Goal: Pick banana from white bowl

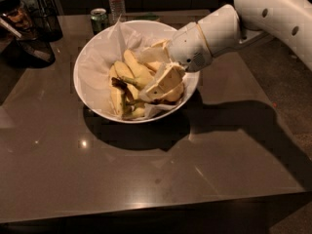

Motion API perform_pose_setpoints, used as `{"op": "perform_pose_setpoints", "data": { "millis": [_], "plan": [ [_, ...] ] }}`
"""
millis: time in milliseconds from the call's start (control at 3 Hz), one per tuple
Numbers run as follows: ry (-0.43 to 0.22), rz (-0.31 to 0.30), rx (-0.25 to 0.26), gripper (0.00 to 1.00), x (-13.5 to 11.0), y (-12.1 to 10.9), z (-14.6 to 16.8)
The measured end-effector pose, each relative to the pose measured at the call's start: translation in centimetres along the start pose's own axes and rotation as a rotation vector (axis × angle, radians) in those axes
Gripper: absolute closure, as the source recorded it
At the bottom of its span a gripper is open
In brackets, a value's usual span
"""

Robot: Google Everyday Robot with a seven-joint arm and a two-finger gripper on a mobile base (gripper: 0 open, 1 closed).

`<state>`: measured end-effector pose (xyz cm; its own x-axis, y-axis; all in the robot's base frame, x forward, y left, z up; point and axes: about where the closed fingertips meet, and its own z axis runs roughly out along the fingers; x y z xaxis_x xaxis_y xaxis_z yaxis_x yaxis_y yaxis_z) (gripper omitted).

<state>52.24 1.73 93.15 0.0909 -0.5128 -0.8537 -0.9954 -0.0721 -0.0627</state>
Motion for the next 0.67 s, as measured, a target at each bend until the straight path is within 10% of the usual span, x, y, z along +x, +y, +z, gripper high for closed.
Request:
{"op": "perform_pose_setpoints", "data": {
  "millis": [667],
  "plan": [
    [-0.022,-0.007,0.051,0.25,-0.32,-1.75,0.10]
  ]
}}
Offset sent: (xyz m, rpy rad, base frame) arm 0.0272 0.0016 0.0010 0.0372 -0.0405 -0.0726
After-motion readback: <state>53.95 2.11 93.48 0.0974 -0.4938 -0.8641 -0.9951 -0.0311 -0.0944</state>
